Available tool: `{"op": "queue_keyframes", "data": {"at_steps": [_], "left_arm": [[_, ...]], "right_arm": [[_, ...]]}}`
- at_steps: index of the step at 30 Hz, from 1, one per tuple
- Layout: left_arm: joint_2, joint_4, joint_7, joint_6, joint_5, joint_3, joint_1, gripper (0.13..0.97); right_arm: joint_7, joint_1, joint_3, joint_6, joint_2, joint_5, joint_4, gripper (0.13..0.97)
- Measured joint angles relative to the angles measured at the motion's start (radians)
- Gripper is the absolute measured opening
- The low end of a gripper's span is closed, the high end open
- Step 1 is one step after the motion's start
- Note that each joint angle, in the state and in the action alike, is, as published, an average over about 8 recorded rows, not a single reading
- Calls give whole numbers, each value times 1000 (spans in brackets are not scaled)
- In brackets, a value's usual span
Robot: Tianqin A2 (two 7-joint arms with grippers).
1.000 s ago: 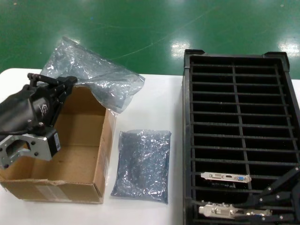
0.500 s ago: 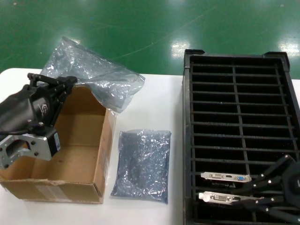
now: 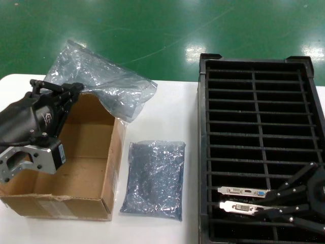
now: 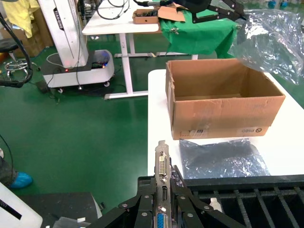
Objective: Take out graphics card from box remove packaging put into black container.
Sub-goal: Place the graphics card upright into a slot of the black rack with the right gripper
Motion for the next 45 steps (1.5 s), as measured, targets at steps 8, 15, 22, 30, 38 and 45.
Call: {"op": "queue_keyframes", "data": {"at_steps": [8, 15, 22, 30, 38, 45], "left_arm": [[0, 0, 0, 0, 0, 0, 0, 138], [0, 0, 0, 0, 0, 0, 0, 138], [0, 0, 0, 0, 0, 0, 0, 138], [0, 0, 0, 0, 0, 0, 0, 138], [0, 0, 0, 0, 0, 0, 0, 138], [0, 0, 0, 0, 0, 0, 0, 138]], "right_arm": [[-18, 0, 0, -15, 7, 7, -24, 180], [-33, 9, -6, -19, 5, 4, -50, 180], [-48, 19, -21, -20, -7, -6, -76, 180], [-63, 30, -34, -20, -23, -23, -105, 180], [-71, 43, -44, -19, -36, -46, -134, 180], [-83, 57, -53, -19, -47, -66, -167, 180]]}}
